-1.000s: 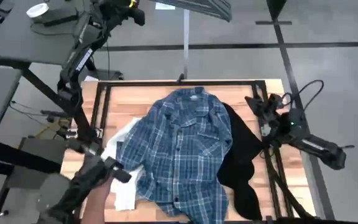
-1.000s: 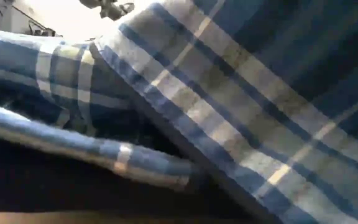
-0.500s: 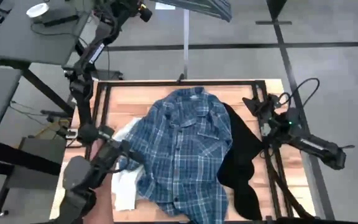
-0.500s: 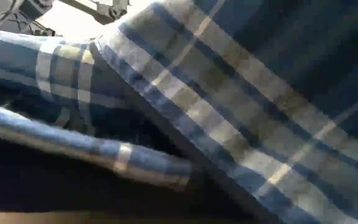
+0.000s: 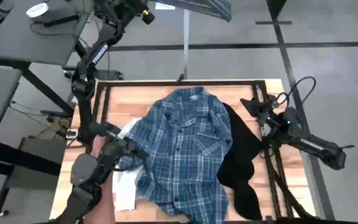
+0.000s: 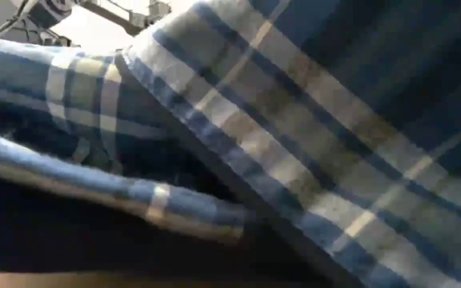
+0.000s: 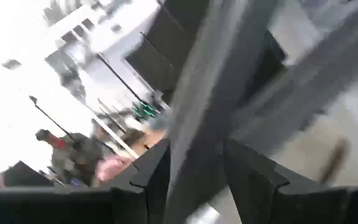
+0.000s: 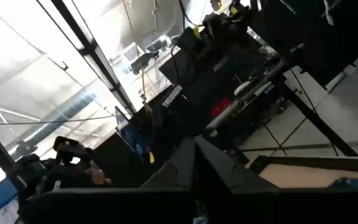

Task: Hang clothes
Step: Unhang the hanger from the rack and put it on the table

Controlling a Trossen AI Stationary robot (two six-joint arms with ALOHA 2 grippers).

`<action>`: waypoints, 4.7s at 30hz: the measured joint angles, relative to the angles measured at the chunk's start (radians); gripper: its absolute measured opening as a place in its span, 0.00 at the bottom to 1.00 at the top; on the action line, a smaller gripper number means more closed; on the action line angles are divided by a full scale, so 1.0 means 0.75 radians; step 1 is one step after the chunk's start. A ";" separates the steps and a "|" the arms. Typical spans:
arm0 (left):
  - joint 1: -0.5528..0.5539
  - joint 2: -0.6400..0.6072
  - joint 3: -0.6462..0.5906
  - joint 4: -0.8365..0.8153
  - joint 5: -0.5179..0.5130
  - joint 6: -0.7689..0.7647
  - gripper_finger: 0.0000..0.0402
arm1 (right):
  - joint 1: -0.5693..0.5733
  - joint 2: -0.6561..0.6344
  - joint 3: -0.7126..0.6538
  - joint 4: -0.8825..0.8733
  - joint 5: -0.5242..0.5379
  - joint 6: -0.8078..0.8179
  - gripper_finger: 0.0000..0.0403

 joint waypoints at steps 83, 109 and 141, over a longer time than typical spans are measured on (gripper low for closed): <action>-0.081 -0.609 -0.001 -1.239 0.208 -0.602 0.32 | -0.769 2.179 2.488 -1.225 -0.322 -1.457 0.40; -0.081 -0.609 -0.001 -1.238 0.208 -0.600 0.32 | -0.759 2.181 2.488 -1.203 -0.493 -1.356 0.27; -0.081 -0.609 -0.001 -1.238 0.207 -0.600 0.32 | -0.737 2.245 2.489 -1.093 -0.568 -1.422 0.11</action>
